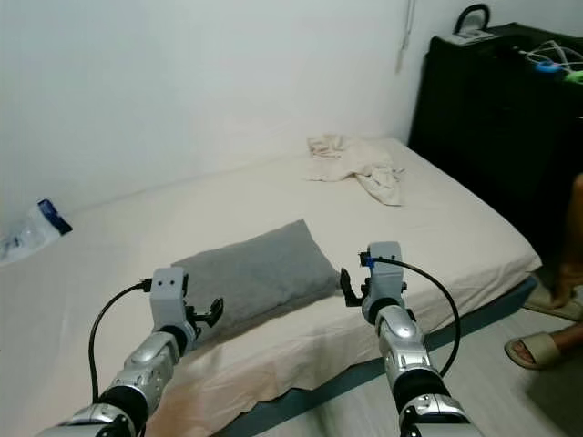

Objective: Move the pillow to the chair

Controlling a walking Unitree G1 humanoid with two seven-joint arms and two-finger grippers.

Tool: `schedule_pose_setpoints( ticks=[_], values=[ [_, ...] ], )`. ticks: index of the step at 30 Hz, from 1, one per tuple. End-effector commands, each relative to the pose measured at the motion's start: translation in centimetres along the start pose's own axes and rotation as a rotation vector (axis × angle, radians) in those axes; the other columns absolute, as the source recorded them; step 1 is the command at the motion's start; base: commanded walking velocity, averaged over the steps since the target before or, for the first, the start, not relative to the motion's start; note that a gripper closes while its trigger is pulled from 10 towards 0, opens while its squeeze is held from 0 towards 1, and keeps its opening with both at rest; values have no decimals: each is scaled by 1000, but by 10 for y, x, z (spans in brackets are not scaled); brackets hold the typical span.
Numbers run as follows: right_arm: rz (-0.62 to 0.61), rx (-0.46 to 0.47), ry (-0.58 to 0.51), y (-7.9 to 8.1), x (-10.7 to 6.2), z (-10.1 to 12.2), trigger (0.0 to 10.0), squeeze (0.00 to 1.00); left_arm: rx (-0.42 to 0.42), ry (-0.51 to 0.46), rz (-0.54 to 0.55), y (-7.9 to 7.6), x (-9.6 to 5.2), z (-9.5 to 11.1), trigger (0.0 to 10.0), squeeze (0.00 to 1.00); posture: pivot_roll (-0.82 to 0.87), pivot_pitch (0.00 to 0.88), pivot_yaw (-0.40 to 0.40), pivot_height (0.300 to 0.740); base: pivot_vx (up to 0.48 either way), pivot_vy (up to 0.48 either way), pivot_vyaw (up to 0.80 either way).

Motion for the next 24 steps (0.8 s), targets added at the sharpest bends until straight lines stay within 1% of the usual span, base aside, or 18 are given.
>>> schedule_pose_setpoints(
  ticks=[1, 10, 16, 18, 22, 24],
  values=[
    [14, 8, -6, 4, 0, 0, 10000, 0, 6, 20, 13, 0, -1, -4, 10000, 0, -138, 34, 73, 740, 0, 0, 0],
    [21, 7, -4, 6, 0, -1, 10000, 0, 9, 27, 32, 1, 0, -4, 10000, 0, -140, 25, 78, 740, 0, 0, 0],
    [28, 7, -4, 8, 0, -1, 10000, 0, 7, 26, 25, 0, 1, -2, 10000, 0, -143, 20, 80, 740, 0, 0, 0],
    [32, 8, -4, 9, 0, -1, 10000, 0, 29, 37, 13, -3, 1, -2, 10000, 0, -143, 27, 80, 740, 0, -480, 0],
    [34, 9, -3, 9, -1, -2, 10000, 0, 36, 43, 26, -3, 2, -3, 10000, 0, -143, 27, 80, 740, 0, -480, 0],
    [34, 10, -1, 10, -1, -2, 10000, 0, 50, 51, 53, -2, 2, -4, 10000, 0, -142, 32, 81, 740, 0, 0, 0]
  ],
)
Point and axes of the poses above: a point about 5 cm out from each wrist's last joint towards the gripper, its own x axis pointing out of the wrist towards the gripper, its own z axis along the axis of the wrist's last joint, y = z × x, the point moved 1 cm from there along x, pointing out of the wrist towards the gripper, and after that the axes turned 4 degrees about -x, right-handed, at the moved point
